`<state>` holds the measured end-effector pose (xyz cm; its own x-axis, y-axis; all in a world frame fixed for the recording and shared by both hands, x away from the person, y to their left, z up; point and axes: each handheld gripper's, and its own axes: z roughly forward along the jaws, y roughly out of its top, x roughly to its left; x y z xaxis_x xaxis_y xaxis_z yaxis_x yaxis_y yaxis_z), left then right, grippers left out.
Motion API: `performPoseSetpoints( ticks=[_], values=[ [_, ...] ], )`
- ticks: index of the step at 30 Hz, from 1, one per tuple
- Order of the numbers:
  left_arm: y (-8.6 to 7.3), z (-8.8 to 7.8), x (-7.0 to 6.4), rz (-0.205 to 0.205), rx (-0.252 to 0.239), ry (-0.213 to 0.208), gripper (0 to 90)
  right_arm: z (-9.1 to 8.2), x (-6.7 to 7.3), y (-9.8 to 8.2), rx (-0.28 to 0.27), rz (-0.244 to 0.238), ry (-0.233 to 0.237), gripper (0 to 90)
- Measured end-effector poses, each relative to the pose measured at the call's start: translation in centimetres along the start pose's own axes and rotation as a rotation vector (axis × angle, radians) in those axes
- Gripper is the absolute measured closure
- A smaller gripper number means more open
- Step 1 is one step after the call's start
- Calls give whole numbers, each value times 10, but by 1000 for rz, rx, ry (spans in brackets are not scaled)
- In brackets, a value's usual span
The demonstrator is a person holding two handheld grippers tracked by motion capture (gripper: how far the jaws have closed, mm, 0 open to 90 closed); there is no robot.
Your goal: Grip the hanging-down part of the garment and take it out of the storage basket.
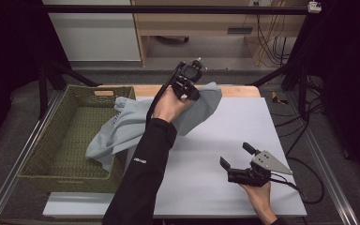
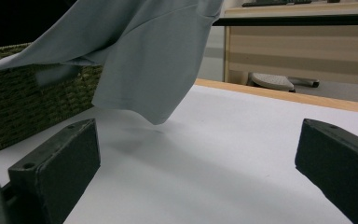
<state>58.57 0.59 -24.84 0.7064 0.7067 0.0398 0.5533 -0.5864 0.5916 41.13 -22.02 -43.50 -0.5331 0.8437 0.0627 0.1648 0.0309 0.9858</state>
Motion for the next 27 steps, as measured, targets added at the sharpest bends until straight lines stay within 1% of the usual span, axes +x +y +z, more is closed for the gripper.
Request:
performPoseSetpoints(
  ticks=[1, 3, 4, 5, 6, 10, 11, 12, 14, 15, 16, 17, 18, 20, 21, 23, 24, 25, 26, 27],
  values=[
    [0, 0, 0, 1, 0, 0, 837, 0, 0, 0, 0, -1, 1, 4],
    [0, 0, 0, 0, 1, -1, 837, 0, 1, 1, -6, 21, 7, 4],
    [0, 0, 0, -1, 0, -1, 837, 0, 0, 1, -4, 8, 1, 4],
    [0, 0, 0, 0, -1, -1, 837, -1, 2, 2, -5, 40, 16, 4],
    [0, -1, 0, -1, -2, -2, 837, 0, -2, 0, -11, -20, 4, 4],
    [0, -1, 1, 1, 1, -3, 837, 0, -2, 1, -10, -16, 12, 4],
    [0, -1, 1, 2, 1, -4, 837, 0, -2, 1, -4, -19, 15, 4],
    [0, -1, 1, 3, 1, -3, 837, -1, -4, 2, 7, -39, 22, 4],
    [0, -1, 1, 4, 2, -3, 837, 0, -3, 3, 3, -33, 22, 4],
    [0, -1, 1, 3, 2, -3, 837, 0, -3, 6, -10, -45, 25, 4],
    [0, -1, 0, 5, 4, -3, 837, 0, -1, 8, 2, -21, 28, 4],
    [0, -1, 0, 6, 5, -3, 837, 2, 3, 10, -19, 28, 19, 4],
    [0, -1, 0, 7, 6, -3, 837, 3, 3, 12, -22, 15, 23, 4],
    [0, -1, 0, 7, 5, -3, 837, 5, 3, 13, -27, 15, 22, 4],
    [0, -2, 0, 7, 5, -3, 837, 6, 4, 15, -22, 3, 18, 4],
    [0, -2, 1, 7, 4, -3, 837, 12, 7, 18, -38, 4, 31, 4],
    [0, -3, 1, 6, 5, -3, 837, 12, 7, 18, -38, 4, 31, 4],
    [0, -3, 1, 7, 5, -3, 837, 14, 9, 19, -36, 21, 31, 4],
    [0, -3, 1, 11, 7, -3, 837, 15, 9, 20, -28, 7, 30, 4],
    [0, -3, 1, 11, 7, -3, 837, 19, 11, 21, -29, 12, 32, 4]
  ],
)
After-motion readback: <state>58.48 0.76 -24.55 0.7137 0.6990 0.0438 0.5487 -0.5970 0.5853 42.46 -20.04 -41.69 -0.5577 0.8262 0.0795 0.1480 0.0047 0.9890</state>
